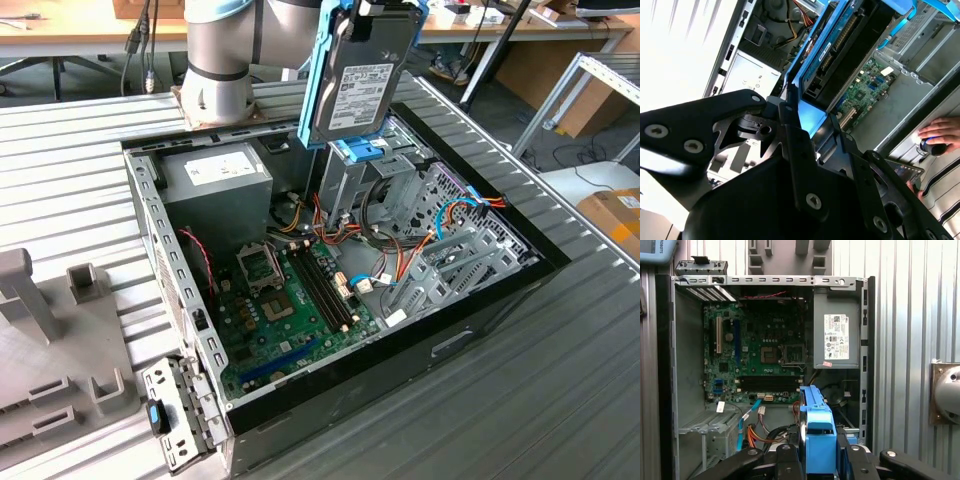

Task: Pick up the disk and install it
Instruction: 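Pick up the disk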

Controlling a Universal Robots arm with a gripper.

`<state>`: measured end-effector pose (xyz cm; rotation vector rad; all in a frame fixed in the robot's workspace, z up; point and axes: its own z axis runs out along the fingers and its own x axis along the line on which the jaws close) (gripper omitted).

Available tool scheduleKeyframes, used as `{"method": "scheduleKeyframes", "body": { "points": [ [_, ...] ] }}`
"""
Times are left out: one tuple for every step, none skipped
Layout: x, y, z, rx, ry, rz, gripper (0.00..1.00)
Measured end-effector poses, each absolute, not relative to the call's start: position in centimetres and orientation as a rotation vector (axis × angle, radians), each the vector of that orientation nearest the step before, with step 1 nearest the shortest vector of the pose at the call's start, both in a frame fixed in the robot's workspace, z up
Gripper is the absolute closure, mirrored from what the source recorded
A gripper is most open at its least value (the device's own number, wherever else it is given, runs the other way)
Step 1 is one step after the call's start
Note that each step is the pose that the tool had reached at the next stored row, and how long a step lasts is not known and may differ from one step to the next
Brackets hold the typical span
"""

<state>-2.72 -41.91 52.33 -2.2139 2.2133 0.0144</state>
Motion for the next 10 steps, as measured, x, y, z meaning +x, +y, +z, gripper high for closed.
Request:
{"method": "scheduleKeyframes", "body": {
  "points": [
    [-2.7, -41.9, 52.3, -2.214, 2.213, 0.014, 0.64],
    [-2.7, -41.9, 52.3, -2.214, 2.213, 0.014, 0.64],
    [-2.7, -41.9, 52.3, -2.215, 2.213, 0.014, 0.64],
    [-2.7, -41.9, 52.3, -2.216, 2.211, 0.014, 0.64],
    [-2.4, -41.9, 52.3, -2.217, 2.21, 0.015, 0.64],
    [-2.0, -41.9, 52.3, -2.218, 2.209, 0.014, 0.64],
    [-1.8, -41.9, 52.3, -2.218, 2.209, 0.015, 0.64],
    [-1.7, -41.9, 52.3, -2.219, 2.208, 0.015, 0.64],
    [-1.5, -41.9, 52.3, -2.22, 2.207, 0.015, 0.64],
    [-1.2, -41.9, 52.3, -2.223, 2.205, 0.015, 0.64]
  ]
}}
